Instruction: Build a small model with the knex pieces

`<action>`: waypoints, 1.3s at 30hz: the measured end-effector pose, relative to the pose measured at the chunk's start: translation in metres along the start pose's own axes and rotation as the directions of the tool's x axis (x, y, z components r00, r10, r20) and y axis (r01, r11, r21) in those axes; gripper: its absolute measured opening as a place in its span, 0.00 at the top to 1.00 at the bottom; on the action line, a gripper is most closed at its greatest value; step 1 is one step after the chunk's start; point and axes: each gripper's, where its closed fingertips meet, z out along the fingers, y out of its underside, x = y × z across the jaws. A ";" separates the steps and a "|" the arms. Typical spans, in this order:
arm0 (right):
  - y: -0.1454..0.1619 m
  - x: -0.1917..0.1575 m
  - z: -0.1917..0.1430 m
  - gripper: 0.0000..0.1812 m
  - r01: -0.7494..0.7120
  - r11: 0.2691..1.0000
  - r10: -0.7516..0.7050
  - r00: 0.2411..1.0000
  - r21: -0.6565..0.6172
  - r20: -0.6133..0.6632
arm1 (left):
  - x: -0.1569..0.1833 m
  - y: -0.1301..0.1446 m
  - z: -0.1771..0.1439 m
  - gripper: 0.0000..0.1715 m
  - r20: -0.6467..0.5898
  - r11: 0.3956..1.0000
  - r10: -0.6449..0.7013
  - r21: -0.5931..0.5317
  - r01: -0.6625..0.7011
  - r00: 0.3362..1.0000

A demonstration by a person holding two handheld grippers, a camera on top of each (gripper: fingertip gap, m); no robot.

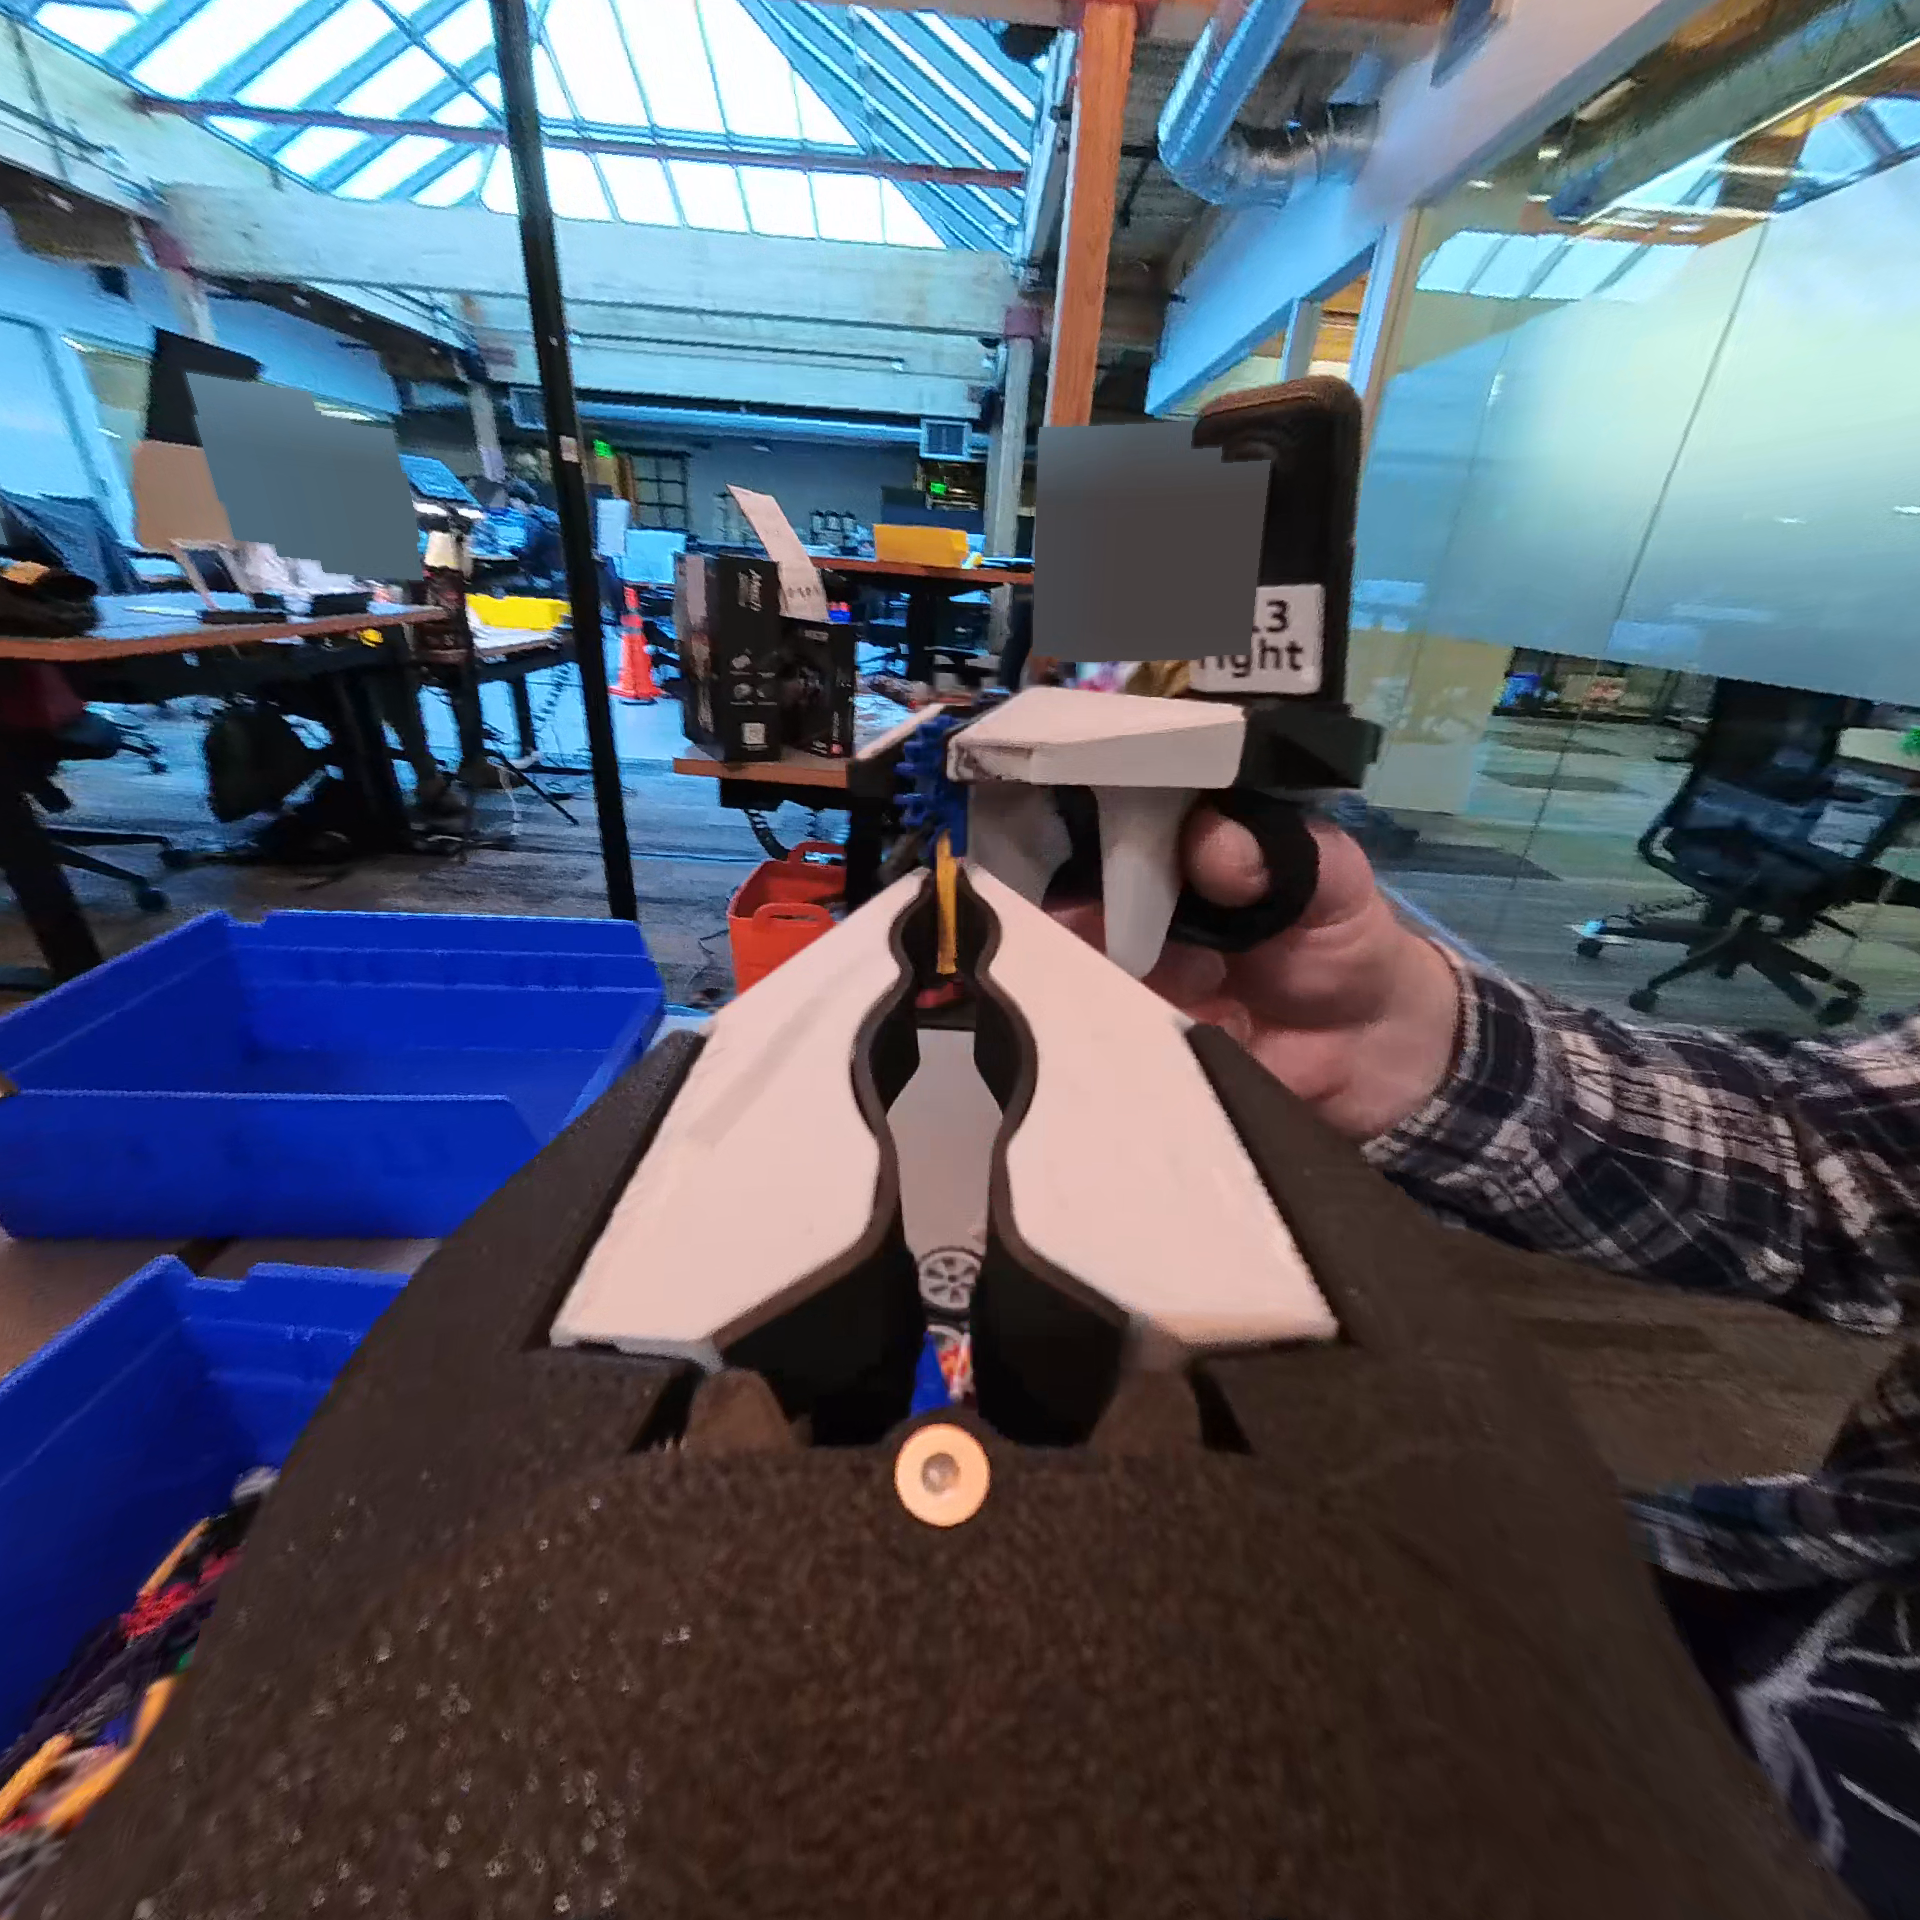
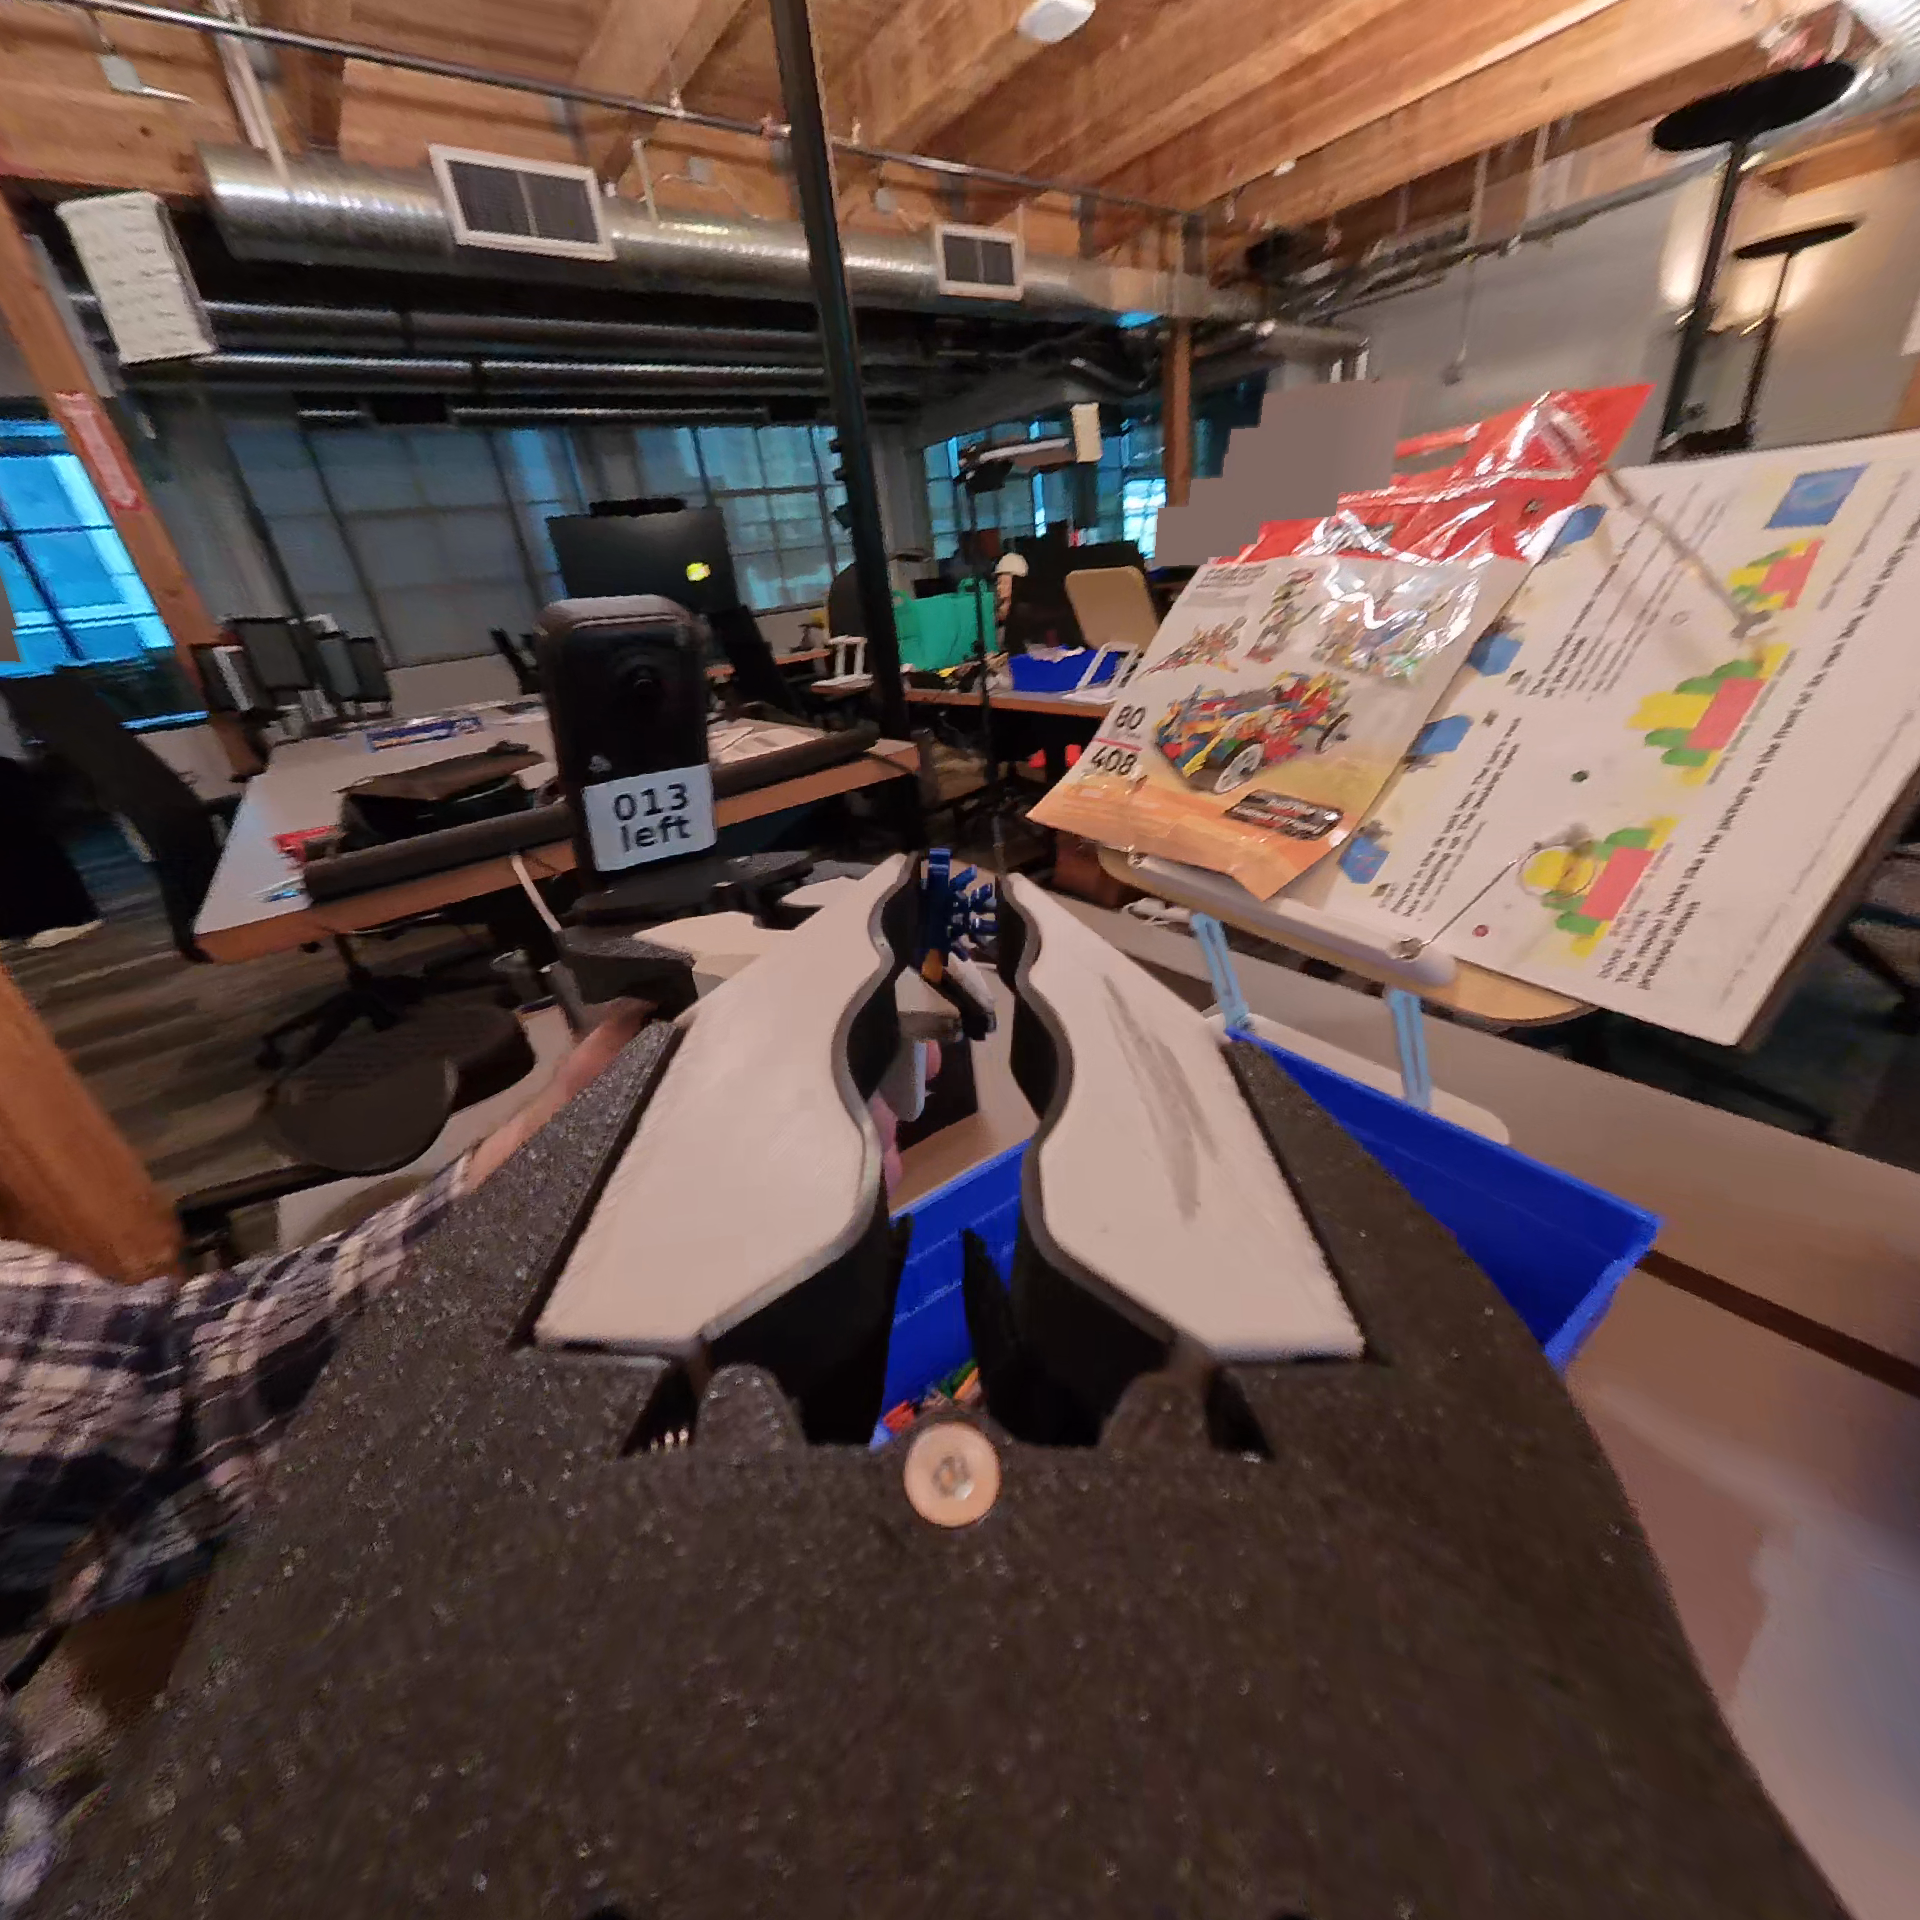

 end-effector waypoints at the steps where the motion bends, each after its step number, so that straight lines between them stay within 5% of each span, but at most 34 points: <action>1: -0.001 0.001 0.000 0.94 0.016 1.000 -0.016 1.000 0.016 -0.026 | -0.002 -0.001 0.000 1.00 0.030 1.000 0.015 0.002 -0.015 0.999; 4: -0.004 0.000 0.001 0.93 0.018 0.998 -0.014 0.998 0.060 -0.063 | -0.002 -0.003 0.001 1.00 0.083 0.998 0.068 -0.008 -0.068 0.994; 7: 0.002 -0.002 -0.002 0.89 0.038 0.998 -0.039 0.999 -0.058 -0.022 | -0.003 0.000 -0.003 1.00 0.106 0.980 0.187 -0.089 -0.177 0.977; 13: 0.014 -0.006 -0.023 0.87 0.266 0.899 -0.264 0.963 -0.348 0.055 | 0.001 0.015 -0.012 1.00 0.093 0.783 0.571 -0.362 -0.507 0.816; 17: 0.033 -0.015 -0.024 0.87 0.352 0.792 -0.315 0.936 -0.499 0.159 | 0.006 0.027 -0.014 1.00 0.031 0.653 0.686 -0.468 -0.596 0.727; 23: 0.041 -0.018 -0.023 0.99 0.344 0.769 -0.283 0.939 -0.539 0.195 | 0.005 0.034 -0.013 1.00 0.003 0.544 0.768 -0.529 -0.651 0.640; 30: 0.026 -0.016 -0.016 1.00 0.275 0.882 -0.255 0.961 -0.382 0.103 | -0.002 0.016 -0.013 1.00 0.120 0.613 0.753 -0.486 -0.623 0.647; 39: 0.008 -0.004 -0.008 0.99 0.181 0.975 -0.188 0.981 -0.131 -0.042 | -0.015 -0.003 -0.005 0.99 0.319 0.828 0.554 -0.309 -0.468 0.769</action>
